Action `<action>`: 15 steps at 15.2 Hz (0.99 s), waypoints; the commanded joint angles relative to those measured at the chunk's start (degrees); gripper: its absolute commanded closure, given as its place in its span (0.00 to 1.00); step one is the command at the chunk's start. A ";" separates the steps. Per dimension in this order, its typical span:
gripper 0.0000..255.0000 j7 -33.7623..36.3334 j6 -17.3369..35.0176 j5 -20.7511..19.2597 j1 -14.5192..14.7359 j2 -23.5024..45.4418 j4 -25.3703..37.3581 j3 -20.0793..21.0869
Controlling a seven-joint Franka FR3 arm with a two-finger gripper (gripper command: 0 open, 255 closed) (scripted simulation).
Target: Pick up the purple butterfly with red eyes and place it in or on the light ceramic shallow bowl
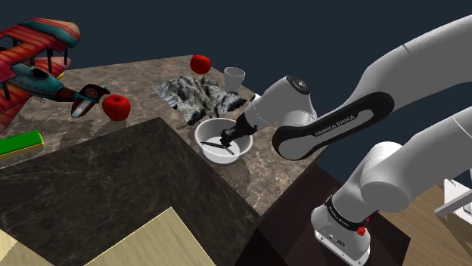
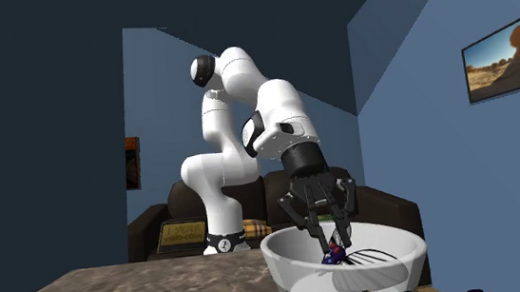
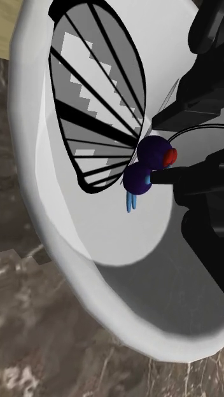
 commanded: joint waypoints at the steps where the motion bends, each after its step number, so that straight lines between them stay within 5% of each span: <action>1: 1.00 0.00 0.00 0.01 0.02 0.02 0.00 0.01; 15: 1.00 -2.54 -12.46 2.56 3.58 -8.80 3.59 -3.70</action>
